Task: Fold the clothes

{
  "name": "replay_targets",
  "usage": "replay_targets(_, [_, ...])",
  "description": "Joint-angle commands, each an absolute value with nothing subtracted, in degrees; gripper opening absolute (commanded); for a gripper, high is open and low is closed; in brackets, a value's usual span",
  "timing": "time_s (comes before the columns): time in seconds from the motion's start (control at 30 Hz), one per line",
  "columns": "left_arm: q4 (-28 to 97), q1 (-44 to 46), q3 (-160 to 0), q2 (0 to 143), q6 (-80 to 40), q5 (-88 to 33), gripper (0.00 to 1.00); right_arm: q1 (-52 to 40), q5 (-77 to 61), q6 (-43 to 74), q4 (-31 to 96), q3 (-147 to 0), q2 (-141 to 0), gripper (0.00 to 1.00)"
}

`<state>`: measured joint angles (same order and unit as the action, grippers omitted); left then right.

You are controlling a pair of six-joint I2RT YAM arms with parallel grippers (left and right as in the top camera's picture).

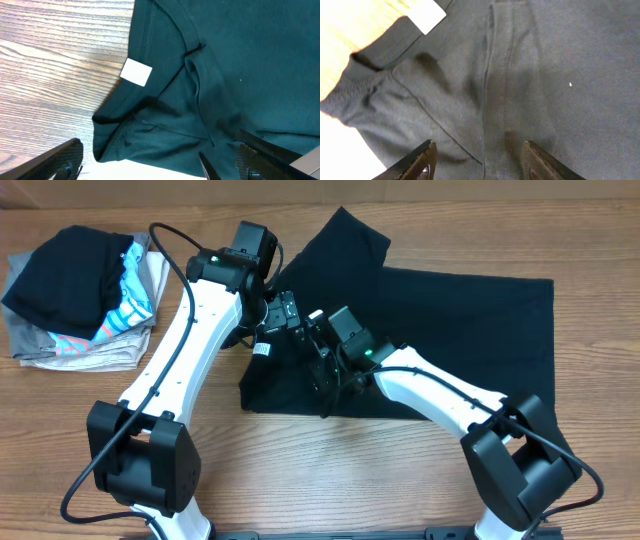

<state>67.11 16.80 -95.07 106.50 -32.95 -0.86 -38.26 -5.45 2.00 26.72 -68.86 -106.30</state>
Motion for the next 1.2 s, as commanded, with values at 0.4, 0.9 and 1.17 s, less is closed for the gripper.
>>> replay_targets(0.4, [67.1, 16.5, -95.1, 106.8, -33.0, -1.1, 1.0, -38.7, 2.7, 14.0, 24.8, -66.3, -106.5, 0.59])
replay_targets(0.9, [67.1, 16.5, -95.1, 106.8, -33.0, -1.1, 1.0, -38.7, 0.9, 11.6, 15.0, -58.3, -106.5, 0.6])
replay_targets(1.17, [67.1, 16.5, -95.1, 106.8, -33.0, -1.1, 1.0, -38.7, -0.1, 8.9, 14.9, -58.3, -106.4, 0.59])
